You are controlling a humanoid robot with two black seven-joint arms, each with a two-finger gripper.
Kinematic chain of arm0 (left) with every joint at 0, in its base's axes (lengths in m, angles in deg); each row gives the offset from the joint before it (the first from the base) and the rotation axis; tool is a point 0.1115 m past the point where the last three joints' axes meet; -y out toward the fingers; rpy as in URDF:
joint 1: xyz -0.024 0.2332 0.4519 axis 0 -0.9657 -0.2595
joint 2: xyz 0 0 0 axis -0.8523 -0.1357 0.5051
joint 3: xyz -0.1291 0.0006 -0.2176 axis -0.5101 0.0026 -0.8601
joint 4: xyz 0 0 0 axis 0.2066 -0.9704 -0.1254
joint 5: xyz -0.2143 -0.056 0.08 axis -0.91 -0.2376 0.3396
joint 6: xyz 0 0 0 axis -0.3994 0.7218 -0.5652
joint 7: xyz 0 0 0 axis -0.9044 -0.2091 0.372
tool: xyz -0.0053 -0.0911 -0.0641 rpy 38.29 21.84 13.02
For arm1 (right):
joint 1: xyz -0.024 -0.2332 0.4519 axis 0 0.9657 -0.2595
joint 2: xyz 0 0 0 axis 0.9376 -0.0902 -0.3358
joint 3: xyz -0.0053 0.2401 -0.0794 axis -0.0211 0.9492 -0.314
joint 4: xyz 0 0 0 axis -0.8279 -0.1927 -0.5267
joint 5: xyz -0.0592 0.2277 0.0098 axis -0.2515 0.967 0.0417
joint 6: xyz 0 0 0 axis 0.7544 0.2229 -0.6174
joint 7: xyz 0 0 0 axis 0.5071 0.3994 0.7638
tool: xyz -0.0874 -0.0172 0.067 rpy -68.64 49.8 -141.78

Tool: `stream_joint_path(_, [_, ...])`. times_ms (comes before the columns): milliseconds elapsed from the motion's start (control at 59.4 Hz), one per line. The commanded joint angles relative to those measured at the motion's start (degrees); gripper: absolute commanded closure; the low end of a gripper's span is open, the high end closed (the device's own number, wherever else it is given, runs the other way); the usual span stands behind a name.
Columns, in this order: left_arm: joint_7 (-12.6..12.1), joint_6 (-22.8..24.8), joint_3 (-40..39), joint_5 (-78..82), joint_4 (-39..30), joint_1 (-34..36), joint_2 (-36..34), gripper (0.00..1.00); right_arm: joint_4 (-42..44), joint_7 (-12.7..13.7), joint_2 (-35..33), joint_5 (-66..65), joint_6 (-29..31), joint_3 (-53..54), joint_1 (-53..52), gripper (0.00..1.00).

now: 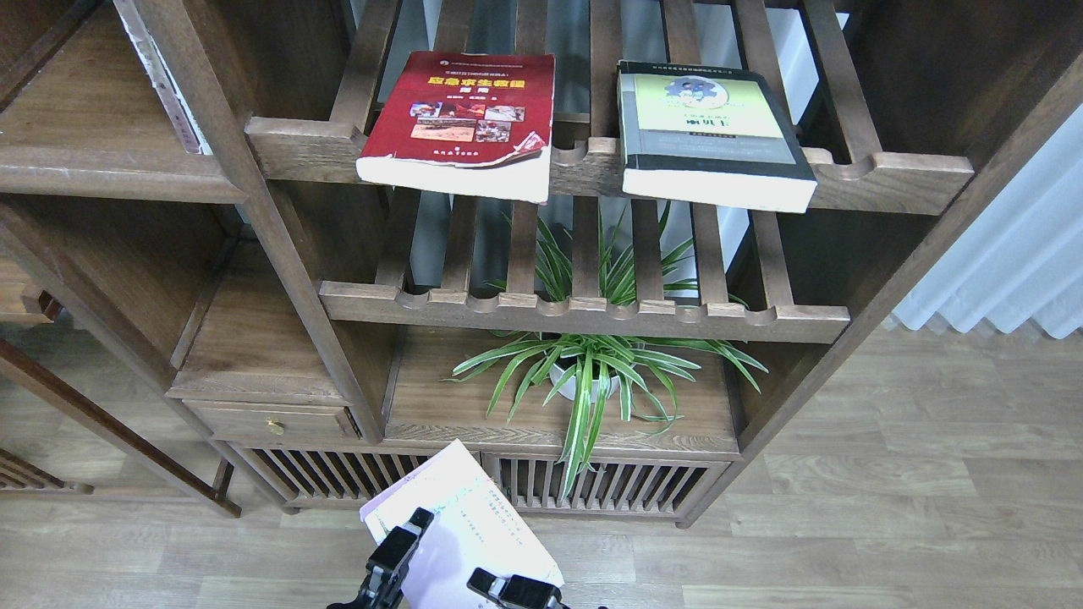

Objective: Organize books on shelf
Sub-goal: 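Grasp the white booklet with the left gripper from the right gripper, then carry the white booklet with the left gripper to the side bookshelf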

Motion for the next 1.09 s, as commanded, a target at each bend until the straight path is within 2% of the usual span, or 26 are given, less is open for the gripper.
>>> stream_joint_path(0, [-0.28,0.0,0.63,-0.08,-0.02,0.07,-2.25,0.96,-0.02,-0.04,0.0,0.11,0.0,0.36,-0.03,0.94])
stream_joint_path(135, [-0.37,0.0,0.63,-0.17,-0.72,-0.1,-5.77,0.96,0.07,-0.13,0.0,0.02,0.0,0.54,-0.03,0.92])
stream_joint_path(185, [-0.37,0.0,0.72,-0.17,-1.08,-0.19,-6.73,0.96,0.25,-0.04,0.0,-0.07,0.0,0.36,-0.03,0.85])
stream_joint_path(236, [-0.37,0.0,0.63,-0.17,-1.08,-0.19,-7.17,0.96,0.42,-0.04,0.0,-0.24,0.0,0.27,-0.12,0.69])
stream_joint_path(269, [-0.37,0.0,0.02,-0.17,-1.16,-0.19,-7.35,0.96,0.51,-0.13,0.0,-0.77,0.0,-0.17,-0.56,0.33])
stream_joint_path(303, [-0.37,0.0,-0.16,-0.17,-1.16,-0.19,-7.53,0.96,0.51,-0.13,0.0,-1.47,0.0,-0.17,-0.65,0.13])
stream_joint_path(353, [-0.45,0.0,-0.68,-0.17,-1.25,-0.1,-7.7,0.96,0.51,-0.48,0.0,-2.61,0.0,0.44,-0.91,0.02])
stream_joint_path(488, [-0.28,0.0,-2.62,-0.09,-3.45,-0.28,-9.02,0.96,0.6,-1.01,0.0,-2.79,0.0,0.71,-0.91,0.0])
stream_joint_path(606, [-0.1,0.0,-6.04,-0.09,-9.95,-2.12,-12.97,0.96,0.77,-0.92,0.0,-2.79,0.0,0.8,-0.91,0.0])
stream_joint_path(690, [-0.36,0.0,-12.18,-0.09,-18.29,-6.24,-18.32,0.96,1.65,-1.01,0.0,-2.79,0.0,0.89,-0.82,0.0])
stream_joint_path(807, [-1.51,0.0,-21.32,-0.09,-23.49,-11.26,-26.06,0.95,3.67,-1.01,0.0,-2.88,0.0,0.97,-0.74,0.0])
stream_joint_path(908, [-3.35,0.0,-31.6,-0.09,-24.02,-15.3,-29.58,0.95,4.99,-1.01,0.0,-2.88,0.0,1.15,-0.74,0.0])
stream_joint_path(942, [-5.11,0.0,-39.07,-0.09,-24.37,-17.41,-30.38,0.95,5.08,-0.92,0.0,-2.88,0.0,1.06,-0.74,0.0])
stream_joint_path(1009, [-6.69,0.0,-44.09,-0.09,-24.37,-17.86,-31.25,0.95,5.08,-0.92,0.0,-2.88,0.0,1.06,-0.74,0.0])
stream_joint_path(1077, [-9.32,0.0,-49.97,0.35,-24.45,-17.94,-33.01,0.95,5.26,-0.92,0.0,-2.88,0.0,1.15,-0.74,0.0])
